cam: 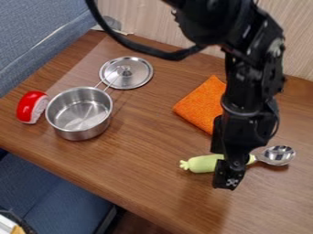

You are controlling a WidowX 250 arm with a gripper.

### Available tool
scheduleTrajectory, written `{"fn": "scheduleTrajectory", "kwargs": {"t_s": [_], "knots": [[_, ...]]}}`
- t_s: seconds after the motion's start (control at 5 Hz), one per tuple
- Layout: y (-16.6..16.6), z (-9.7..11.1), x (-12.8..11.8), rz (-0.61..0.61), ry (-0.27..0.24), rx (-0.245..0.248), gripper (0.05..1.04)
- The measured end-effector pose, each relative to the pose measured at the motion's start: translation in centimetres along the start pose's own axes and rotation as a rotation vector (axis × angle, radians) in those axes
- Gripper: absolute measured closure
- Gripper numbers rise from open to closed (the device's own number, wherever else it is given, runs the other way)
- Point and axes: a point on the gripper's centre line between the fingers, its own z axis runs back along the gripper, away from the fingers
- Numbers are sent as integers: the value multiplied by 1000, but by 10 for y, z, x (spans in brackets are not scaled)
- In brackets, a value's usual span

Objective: Move the yellow spoon to the middle side of the table

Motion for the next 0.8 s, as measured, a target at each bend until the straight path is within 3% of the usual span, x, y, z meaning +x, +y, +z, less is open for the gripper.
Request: {"fn": "scheduleTrajectory", "kwargs": {"t_s": [0.4,0.6,0.8], "knots": [[13,-4,-5,206,10,97,84],[11,-12,-6,209,27,80,136],[4,-21,-3,189,55,28,415]]}}
